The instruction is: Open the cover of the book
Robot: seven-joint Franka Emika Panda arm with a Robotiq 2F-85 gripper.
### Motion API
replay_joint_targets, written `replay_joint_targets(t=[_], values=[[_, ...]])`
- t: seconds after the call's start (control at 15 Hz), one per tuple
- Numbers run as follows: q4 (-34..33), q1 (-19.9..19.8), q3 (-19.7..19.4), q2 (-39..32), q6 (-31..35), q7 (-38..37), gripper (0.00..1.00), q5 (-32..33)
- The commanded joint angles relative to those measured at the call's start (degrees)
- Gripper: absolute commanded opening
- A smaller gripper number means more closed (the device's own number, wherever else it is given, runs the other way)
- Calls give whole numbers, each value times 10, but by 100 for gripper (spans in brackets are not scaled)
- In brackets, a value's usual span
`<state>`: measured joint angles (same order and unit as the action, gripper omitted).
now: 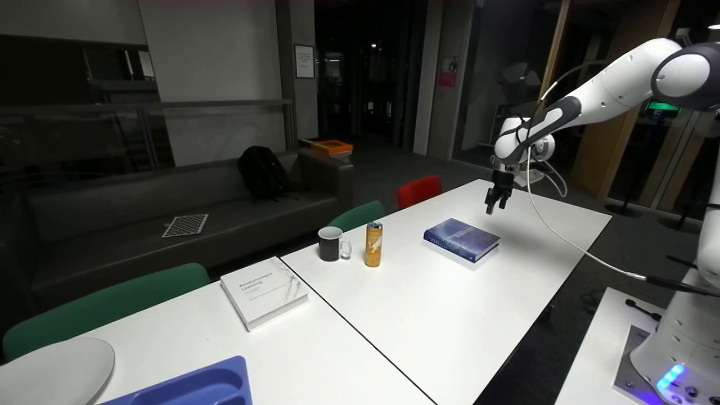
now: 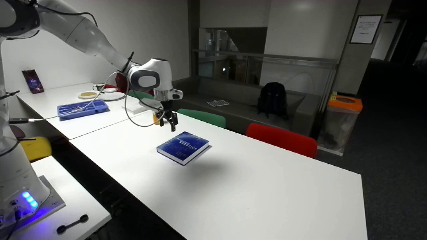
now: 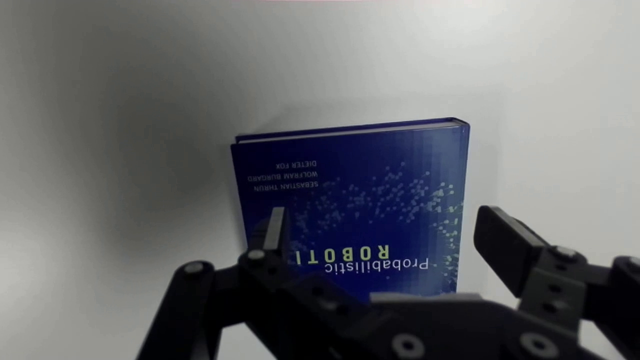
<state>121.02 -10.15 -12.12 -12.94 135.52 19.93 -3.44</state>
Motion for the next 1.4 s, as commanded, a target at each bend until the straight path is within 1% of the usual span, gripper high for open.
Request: replay_joint_targets(t=[0.0, 0.33, 0.47, 0.8, 0.93, 1.2, 1.33], values=[[-37, -37, 23, -33, 9, 73, 100, -18], [-76, -75, 34, -62, 2, 137, 100, -25], [-96, -92, 40, -75, -5, 152, 100, -43], [-151, -118, 48, -119, -47, 135, 100, -94], [-173, -131, 55, -139, -76, 143, 100, -113], [-213, -155, 64, -177, -127, 158, 100, -131], [-231, -165, 66, -195, -141, 162, 100, -134]])
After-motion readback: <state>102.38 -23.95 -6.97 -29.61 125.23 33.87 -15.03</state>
